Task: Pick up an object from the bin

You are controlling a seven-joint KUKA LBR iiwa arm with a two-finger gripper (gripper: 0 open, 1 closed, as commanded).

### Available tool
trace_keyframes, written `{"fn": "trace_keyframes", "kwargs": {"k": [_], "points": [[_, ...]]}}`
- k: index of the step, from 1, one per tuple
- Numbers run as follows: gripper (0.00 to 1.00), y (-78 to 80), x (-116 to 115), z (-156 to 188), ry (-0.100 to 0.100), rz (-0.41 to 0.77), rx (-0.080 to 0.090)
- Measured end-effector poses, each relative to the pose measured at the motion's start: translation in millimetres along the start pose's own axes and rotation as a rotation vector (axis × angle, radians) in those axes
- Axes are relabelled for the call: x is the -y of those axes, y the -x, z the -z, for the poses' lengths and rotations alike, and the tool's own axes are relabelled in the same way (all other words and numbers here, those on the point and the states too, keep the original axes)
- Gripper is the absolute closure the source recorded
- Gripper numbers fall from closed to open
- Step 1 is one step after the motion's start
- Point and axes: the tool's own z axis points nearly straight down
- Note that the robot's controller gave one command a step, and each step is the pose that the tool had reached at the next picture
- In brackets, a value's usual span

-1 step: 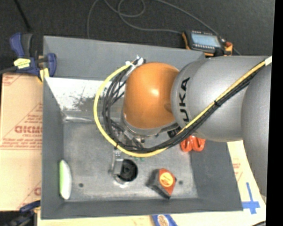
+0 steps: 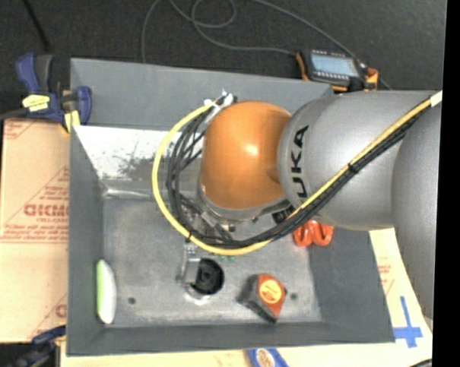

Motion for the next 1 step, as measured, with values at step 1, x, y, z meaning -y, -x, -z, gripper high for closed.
{"fn": "trace_keyframes", "kwargs": {"k": [1], "points": [[0.00,-12.8,20.9,-22.1,-0.002,0.070,0.003]]}}
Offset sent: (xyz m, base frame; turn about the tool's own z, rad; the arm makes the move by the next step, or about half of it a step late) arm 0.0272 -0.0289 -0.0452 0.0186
